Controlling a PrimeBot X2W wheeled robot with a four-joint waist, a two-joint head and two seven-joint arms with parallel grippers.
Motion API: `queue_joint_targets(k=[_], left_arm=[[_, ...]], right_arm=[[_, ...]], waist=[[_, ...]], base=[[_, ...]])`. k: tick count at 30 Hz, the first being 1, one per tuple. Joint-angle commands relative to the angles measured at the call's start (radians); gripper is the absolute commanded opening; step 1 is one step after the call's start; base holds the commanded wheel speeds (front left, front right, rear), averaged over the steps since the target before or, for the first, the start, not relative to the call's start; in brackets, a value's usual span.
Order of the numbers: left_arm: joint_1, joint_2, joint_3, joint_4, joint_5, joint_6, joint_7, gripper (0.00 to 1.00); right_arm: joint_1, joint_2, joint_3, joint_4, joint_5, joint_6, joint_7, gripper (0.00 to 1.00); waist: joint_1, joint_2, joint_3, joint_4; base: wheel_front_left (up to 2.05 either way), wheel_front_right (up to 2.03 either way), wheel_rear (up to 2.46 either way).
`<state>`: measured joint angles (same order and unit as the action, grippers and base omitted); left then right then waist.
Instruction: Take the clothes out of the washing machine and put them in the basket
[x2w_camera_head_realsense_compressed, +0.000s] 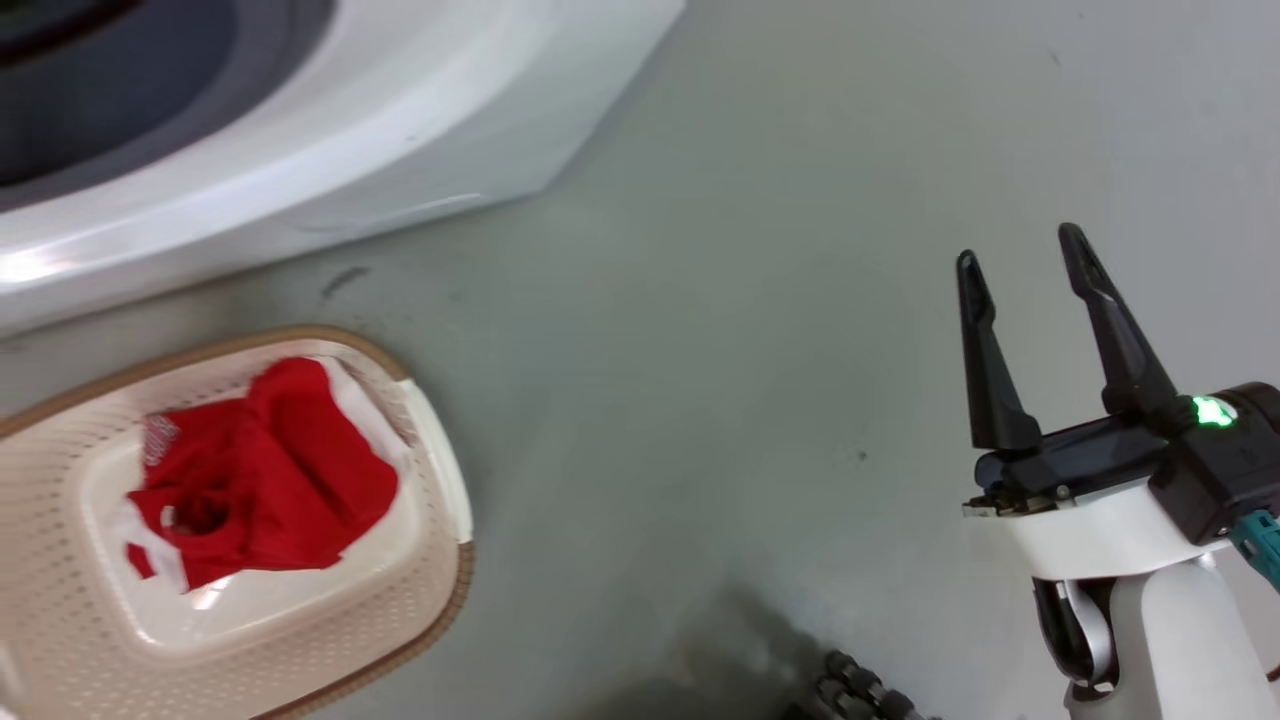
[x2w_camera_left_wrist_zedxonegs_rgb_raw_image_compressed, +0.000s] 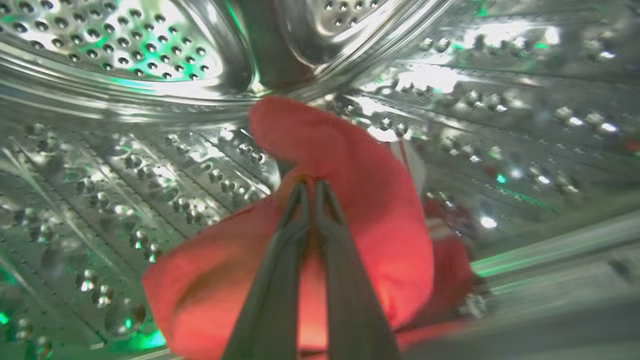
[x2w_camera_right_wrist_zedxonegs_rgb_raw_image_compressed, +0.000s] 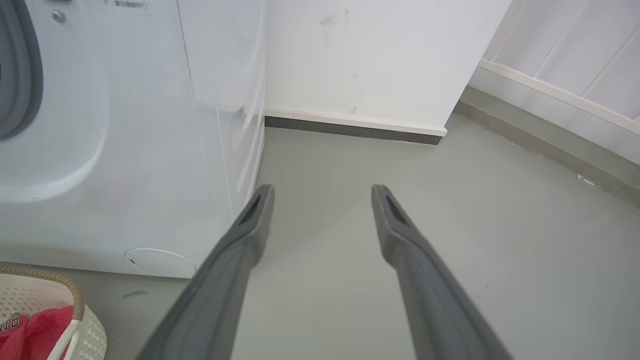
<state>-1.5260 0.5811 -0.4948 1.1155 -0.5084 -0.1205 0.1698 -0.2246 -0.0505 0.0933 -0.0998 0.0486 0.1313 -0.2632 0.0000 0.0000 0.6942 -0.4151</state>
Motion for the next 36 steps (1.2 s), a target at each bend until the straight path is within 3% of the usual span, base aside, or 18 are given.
queue_joint_targets(k=[1,16,22,30,36], left_arm=[[0.036,-0.009,-0.011,0.009,-0.004,-0.003,-0.022,0.0],[0.402,-0.127,-0.06,-0.009,-0.154,-0.01,-0.24,0.0],[0.494,-0.174,-0.099,-0.035,-0.15,-0.01,-0.352,0.0],[0.545,-0.188,-0.105,-0.087,-0.133,-0.004,-0.424,0.0],[0.618,-0.15,-0.063,-0.28,-0.099,0.038,-0.437,0.0]], right_arm=[[-0.002,0.0,-0.01,0.006,-0.013,-0.001,-0.002,1.0],[0.061,-0.001,-0.076,0.057,-0.084,-0.001,-0.002,1.0],[0.097,0.0,-0.089,0.071,-0.092,-0.001,-0.002,1.0],[0.118,0.0,-0.103,0.083,-0.094,-0.001,-0.002,1.0],[0.141,0.0,-0.113,0.09,-0.097,-0.001,-0.002,1.0]], waist=[[0.0,0.0,-0.066,0.057],[0.0,0.0,-0.324,0.21],[0.0,0.0,-0.401,0.262],[0.0,0.0,-0.463,0.304],[0.0,0.0,-0.511,0.325]], base=[[0.0,0.0,0.0],[0.0,0.0,0.0],[0.0,0.0,0.0],[0.0,0.0,0.0],[0.0,0.0,0.0]])
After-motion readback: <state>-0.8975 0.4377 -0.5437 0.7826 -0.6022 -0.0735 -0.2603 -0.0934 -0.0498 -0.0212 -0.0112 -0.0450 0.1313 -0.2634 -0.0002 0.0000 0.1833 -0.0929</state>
